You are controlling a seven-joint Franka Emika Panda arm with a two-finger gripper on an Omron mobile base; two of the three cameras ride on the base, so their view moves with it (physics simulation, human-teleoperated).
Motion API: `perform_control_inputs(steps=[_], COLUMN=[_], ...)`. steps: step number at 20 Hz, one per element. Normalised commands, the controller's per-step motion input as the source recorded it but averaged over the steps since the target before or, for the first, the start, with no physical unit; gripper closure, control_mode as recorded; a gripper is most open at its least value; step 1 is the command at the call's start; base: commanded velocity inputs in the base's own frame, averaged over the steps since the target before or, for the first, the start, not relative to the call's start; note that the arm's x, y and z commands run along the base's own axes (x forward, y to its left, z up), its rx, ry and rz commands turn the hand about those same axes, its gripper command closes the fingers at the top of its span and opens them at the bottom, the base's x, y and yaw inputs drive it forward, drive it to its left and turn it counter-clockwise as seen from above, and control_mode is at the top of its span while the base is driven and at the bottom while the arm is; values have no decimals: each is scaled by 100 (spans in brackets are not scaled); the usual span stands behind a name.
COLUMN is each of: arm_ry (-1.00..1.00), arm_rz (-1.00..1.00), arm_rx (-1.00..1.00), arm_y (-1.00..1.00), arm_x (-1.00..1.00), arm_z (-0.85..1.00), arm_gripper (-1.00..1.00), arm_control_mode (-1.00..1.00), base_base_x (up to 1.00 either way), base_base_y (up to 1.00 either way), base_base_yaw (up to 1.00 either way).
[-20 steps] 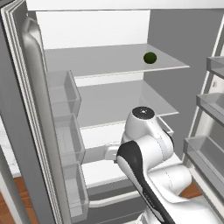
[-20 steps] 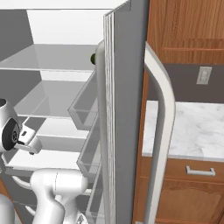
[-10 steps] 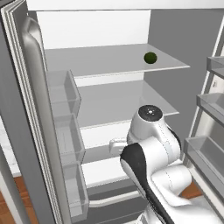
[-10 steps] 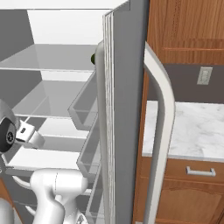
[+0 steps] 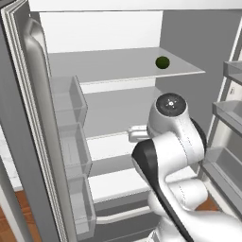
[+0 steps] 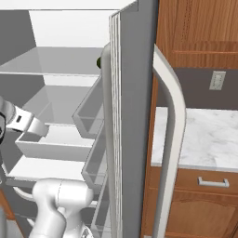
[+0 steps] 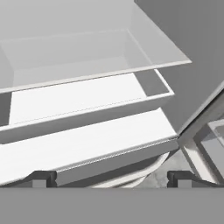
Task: Gather the lime and eggplant from the fridge and place them on a tray on the dining counter. Then gather the steak and fish from the fridge and place them on the other tray.
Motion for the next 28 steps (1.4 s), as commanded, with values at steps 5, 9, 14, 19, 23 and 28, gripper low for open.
perform_control_inputs(steps=[5, 9, 14, 19, 23, 28], arm_ry=[-1, 1, 0, 0, 1, 0], arm_rz=[-1, 0, 0, 0, 1, 0], arm_rx=[-7, -1, 0, 0, 0, 0], arm_y=[-68, -57, -53, -41, -4, -1], arm_x=[10, 33, 41, 60, 85, 82], arm_z=[58, 41, 42, 34, 14, 3], arm_gripper=[-100, -100, -100, -100, -100, -100], arm_control_mode=[-100, -100, -100, -100, -100, -100], base_base_x=[0, 0, 0, 0, 0, 0], base_base_y=[0, 0, 0, 0, 0, 0], base_base_yaw=[0, 0, 0, 0, 0, 0])
